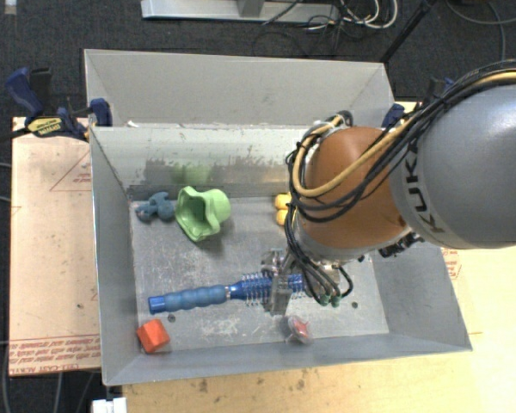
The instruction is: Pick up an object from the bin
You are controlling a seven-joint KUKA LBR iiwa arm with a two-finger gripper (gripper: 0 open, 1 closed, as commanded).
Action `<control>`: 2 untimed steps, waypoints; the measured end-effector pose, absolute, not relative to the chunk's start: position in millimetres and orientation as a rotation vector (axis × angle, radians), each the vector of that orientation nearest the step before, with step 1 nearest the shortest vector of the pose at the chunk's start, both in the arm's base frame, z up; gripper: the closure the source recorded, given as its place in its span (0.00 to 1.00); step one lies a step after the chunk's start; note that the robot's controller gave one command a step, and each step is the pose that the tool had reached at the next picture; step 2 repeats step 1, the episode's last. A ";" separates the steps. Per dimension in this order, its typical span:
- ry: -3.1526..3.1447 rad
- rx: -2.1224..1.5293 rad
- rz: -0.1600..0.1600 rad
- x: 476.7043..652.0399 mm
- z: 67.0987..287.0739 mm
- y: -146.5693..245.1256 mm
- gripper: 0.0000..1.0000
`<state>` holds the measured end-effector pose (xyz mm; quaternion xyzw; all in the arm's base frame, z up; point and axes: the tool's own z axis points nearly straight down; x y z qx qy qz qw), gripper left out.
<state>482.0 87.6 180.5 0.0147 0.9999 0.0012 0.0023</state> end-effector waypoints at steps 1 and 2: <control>3.132 0.030 0.003 492.3 314.8 75.9 1.00; 3.132 0.030 0.003 492.3 314.8 75.9 1.00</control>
Offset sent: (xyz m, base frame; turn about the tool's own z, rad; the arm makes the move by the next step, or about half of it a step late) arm 0.0086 -0.0125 0.1306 -0.0096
